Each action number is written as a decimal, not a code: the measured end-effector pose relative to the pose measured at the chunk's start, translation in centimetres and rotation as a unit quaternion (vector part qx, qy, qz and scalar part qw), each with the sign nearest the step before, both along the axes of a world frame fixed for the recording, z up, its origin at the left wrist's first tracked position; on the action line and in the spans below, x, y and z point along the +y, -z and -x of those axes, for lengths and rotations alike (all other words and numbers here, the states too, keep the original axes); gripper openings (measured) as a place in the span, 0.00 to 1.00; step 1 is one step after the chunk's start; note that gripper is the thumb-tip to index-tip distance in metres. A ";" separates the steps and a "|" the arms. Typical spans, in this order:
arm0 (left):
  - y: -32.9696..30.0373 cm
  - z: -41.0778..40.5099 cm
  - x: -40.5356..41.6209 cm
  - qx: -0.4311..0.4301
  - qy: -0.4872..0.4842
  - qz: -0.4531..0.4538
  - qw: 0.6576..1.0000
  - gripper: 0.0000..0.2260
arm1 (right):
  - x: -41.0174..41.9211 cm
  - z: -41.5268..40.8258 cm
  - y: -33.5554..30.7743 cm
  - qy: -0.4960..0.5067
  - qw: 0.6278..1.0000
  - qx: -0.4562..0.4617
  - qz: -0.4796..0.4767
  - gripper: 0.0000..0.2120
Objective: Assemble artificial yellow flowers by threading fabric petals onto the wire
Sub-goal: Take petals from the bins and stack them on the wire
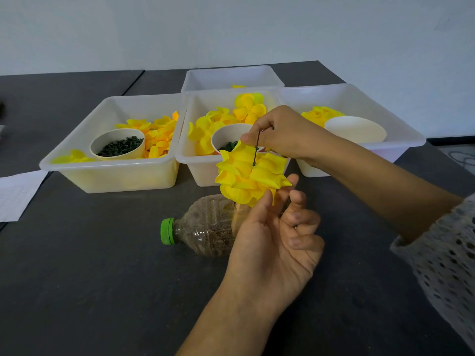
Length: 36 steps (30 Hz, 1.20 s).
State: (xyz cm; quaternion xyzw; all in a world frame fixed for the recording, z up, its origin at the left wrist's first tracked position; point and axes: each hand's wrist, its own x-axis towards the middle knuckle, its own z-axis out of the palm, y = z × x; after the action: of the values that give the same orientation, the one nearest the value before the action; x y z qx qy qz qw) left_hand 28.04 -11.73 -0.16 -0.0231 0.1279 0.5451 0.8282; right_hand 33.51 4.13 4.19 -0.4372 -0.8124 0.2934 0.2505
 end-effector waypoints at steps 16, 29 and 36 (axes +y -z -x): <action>-4.4 9.9 -0.5 0.880 -0.205 -0.352 0.243 0.13 | -3.3 -6.6 -0.5 0.065 0.862 0.308 0.397 0.10; -2.0 9.8 2.2 0.933 0.056 -0.351 0.061 0.32 | -6.7 -7.4 1.4 0.010 0.921 0.212 0.325 0.13; -1.0 10.5 2.4 0.925 0.044 -0.377 0.019 0.35 | -7.5 -6.9 3.4 0.026 0.961 0.098 0.257 0.13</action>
State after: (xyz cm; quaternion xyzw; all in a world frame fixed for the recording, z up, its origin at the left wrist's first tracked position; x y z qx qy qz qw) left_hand 17.56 -9.31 0.89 0.8213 0.5645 0.0436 -0.0697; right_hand 40.44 -3.40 0.80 -0.4770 -0.6696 0.5270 0.2153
